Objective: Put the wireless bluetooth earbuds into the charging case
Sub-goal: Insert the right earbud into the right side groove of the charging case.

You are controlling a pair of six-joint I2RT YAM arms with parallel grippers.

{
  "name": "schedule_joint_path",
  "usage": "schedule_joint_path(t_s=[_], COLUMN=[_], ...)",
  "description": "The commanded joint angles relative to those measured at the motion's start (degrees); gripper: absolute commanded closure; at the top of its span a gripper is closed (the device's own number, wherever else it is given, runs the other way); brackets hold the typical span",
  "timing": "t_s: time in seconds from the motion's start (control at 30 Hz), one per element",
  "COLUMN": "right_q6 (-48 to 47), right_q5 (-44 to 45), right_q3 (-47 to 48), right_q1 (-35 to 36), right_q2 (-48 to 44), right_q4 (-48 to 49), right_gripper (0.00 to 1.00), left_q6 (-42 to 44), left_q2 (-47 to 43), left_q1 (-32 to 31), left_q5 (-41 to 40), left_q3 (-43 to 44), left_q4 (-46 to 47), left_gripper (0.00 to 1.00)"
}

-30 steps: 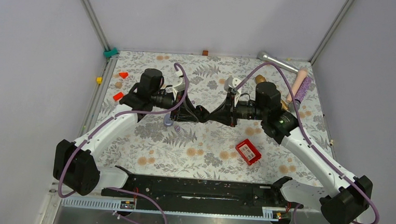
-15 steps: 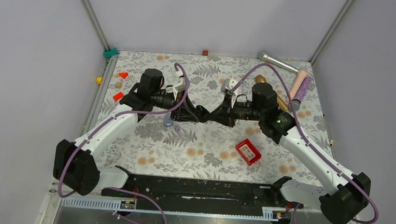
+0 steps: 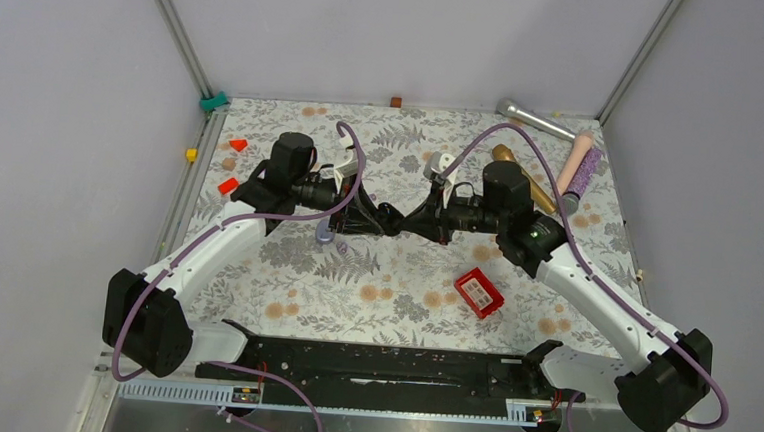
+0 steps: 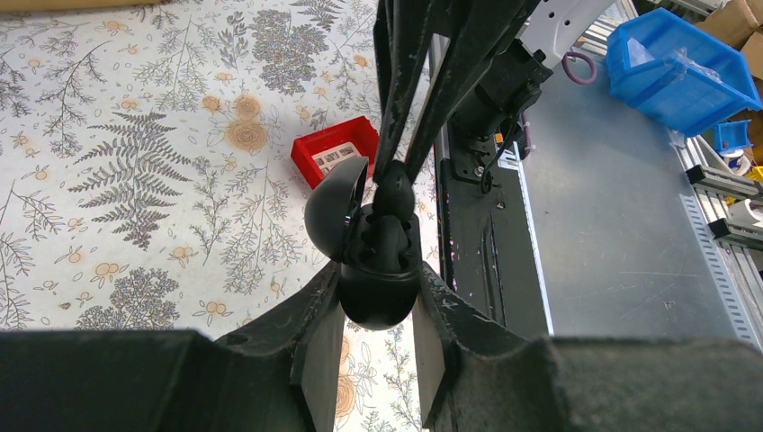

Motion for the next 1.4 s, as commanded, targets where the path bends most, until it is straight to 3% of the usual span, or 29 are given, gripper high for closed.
schedule_joint_path(t_s=[0.0, 0.67, 1.13, 1.37], right_q6=[0.3, 2.9, 0.8, -0.3], right_q5=[1.7, 1.1, 1.6, 0.5], right_q3=[-0.3, -0.8, 0.3, 1.2], right_q1=[0.9, 1.3, 1.3, 1.2], right_q2=[0.8, 1.7, 0.2, -1.1], right_q4=[2.8, 5.8, 2.2, 0.4], right_gripper=[0.87, 0.85, 0.69, 0.66], left_q6=[0.2, 0.4, 0.4, 0.4], left_q2=[-1.1, -1.3, -1.7, -2.1], left_q1=[-0.3, -0.2, -0.2, -0.3], left_q5=[0.0, -0.1, -0.4, -0.5], left_q3=[2.3, 2.2, 2.2, 2.3], left_q4=[2.5, 2.5, 2.5, 2.5], left_gripper=[1.00, 1.00, 1.00, 1.00])
